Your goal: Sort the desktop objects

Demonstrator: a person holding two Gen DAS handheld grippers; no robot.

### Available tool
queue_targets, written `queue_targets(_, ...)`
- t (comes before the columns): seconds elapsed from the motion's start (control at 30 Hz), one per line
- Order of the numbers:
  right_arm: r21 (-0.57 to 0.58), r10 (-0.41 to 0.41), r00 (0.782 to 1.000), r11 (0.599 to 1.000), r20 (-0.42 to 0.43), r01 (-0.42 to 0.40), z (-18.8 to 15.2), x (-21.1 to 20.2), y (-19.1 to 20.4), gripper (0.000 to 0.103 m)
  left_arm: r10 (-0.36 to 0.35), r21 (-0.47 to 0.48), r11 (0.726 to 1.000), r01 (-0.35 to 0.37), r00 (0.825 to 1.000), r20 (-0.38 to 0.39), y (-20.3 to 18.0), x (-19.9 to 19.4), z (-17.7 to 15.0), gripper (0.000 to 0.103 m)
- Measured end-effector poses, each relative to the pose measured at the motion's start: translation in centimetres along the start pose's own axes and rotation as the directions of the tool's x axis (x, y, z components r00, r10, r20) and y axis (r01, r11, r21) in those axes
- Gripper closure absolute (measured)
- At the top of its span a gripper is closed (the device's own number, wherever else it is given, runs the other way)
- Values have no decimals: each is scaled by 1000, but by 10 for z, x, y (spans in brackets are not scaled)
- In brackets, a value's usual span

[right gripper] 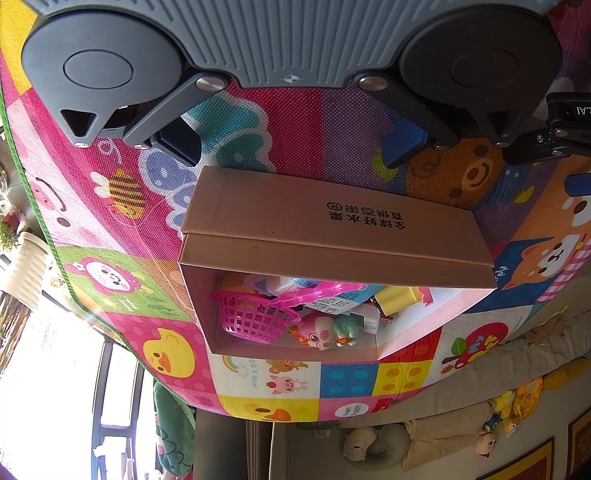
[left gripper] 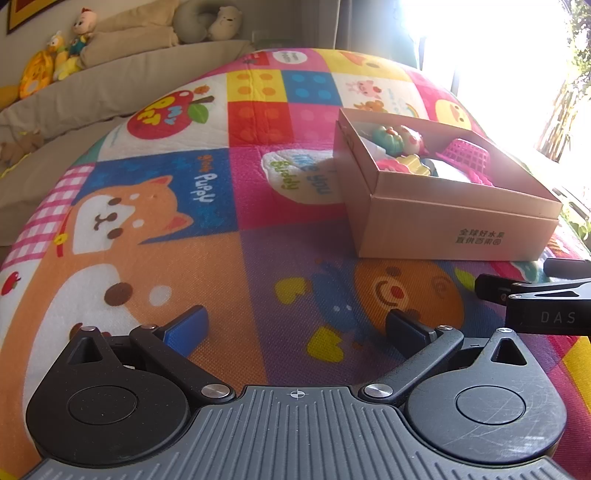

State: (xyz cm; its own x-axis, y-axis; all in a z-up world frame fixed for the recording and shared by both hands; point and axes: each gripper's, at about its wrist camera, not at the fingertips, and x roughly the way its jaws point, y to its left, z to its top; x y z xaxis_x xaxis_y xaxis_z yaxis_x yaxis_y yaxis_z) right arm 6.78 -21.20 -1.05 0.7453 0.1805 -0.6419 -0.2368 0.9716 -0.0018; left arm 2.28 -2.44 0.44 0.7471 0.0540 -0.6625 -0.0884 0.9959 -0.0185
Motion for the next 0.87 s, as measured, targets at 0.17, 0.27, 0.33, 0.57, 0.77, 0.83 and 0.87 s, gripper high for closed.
queue_targets(0.17,0,0,1000,1000,0,0,0,0,0,0,1,1,1000,-1,1000,0,0,0,0,0)
queue_targets(0.27,0,0,1000,1000,0,0,0,0,0,0,6,9,1000,-5,1000,-3,-1,1,0,0)
queue_targets(0.33,0,0,1000,1000,0,0,0,0,0,0,5,9,1000,-5,1000,-4,-1,1,0,0)
queue_targets(0.57,0,0,1000,1000,0,0,0,0,0,0,-1,18,1000,1,1000,-11,-1,2,1,0)
queue_targets(0.77,0,0,1000,1000,0,0,0,0,0,0,-19,30,999,20,1000,-20,2,2,1,0)
queue_targets(0.83,0,0,1000,1000,0,0,0,0,0,0,-33,32,999,34,999,-21,4,1,2,0)
queue_targets(0.87,0,0,1000,1000,0,0,0,0,0,0,-46,33,998,46,999,-23,5,1,3,0)
